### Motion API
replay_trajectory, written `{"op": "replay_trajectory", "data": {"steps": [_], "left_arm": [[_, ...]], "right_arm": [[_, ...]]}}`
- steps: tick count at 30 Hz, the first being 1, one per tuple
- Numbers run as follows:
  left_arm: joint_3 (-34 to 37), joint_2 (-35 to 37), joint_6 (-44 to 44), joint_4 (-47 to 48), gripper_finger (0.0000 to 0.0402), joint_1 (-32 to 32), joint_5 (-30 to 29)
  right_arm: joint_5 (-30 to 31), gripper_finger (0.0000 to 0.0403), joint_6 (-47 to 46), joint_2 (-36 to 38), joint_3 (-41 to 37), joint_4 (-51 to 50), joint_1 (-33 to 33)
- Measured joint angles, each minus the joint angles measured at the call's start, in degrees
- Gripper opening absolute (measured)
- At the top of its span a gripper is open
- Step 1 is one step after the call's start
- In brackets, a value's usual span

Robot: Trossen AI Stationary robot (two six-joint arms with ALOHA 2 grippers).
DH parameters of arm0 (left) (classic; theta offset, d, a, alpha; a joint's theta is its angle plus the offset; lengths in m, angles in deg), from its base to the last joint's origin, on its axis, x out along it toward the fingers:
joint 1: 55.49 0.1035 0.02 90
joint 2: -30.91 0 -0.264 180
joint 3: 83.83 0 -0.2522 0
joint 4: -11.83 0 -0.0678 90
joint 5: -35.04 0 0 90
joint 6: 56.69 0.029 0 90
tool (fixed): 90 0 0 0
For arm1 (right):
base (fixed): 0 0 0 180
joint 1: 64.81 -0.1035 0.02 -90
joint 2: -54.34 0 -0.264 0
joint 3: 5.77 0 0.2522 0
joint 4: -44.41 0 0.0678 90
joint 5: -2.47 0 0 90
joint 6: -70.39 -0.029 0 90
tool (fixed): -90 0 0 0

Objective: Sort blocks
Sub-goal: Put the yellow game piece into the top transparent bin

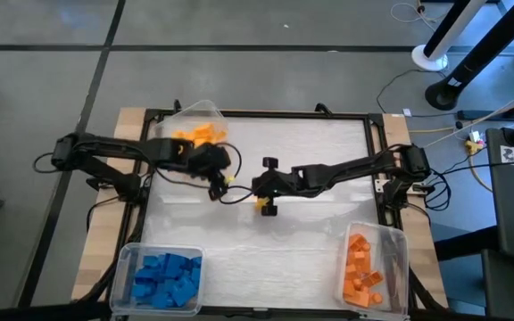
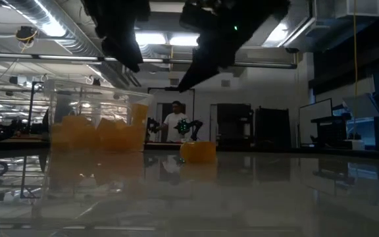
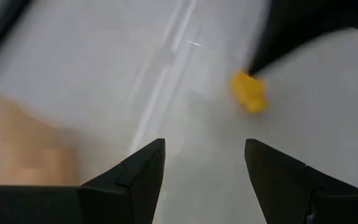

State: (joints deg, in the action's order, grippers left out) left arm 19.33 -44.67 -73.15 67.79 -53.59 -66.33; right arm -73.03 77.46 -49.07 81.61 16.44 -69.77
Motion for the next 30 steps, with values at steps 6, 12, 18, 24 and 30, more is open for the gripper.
{"op": "replay_trajectory", "data": {"steps": [6, 12, 18, 24, 30], "left_arm": [[-0.01, -3.41, -7.73, -0.58, 0.021, -7.42, -0.08], [-0.01, -12.69, -9.47, -7.78, 0.021, -12.23, -2.82], [-0.01, -22.09, -8.69, -17.97, 0.021, -12.3, -3.81], [-0.01, -28.15, -8.69, -24.72, 0.021, -10.45, -3.99], [-0.01, -29.77, -9.1, -27.26, 0.021, -8.81, -4.27]], "right_arm": [[11.96, 0.0001, 2.44, 0.04, 8.81, -19.09, -1.52], [25.98, 0.0001, -0.89, 0.07, 17.41, -41.76, -5.42], [33.63, 0.0001, -9.51, 0.09, 23.99, -61.41, -9.59], [34.99, 0.0001, -18.09, 0.11, 27.55, -75.51, -12.22], [30.0, 0.0001, -15.22, 3.23, 27.78, -75.79, -12.32]]}}
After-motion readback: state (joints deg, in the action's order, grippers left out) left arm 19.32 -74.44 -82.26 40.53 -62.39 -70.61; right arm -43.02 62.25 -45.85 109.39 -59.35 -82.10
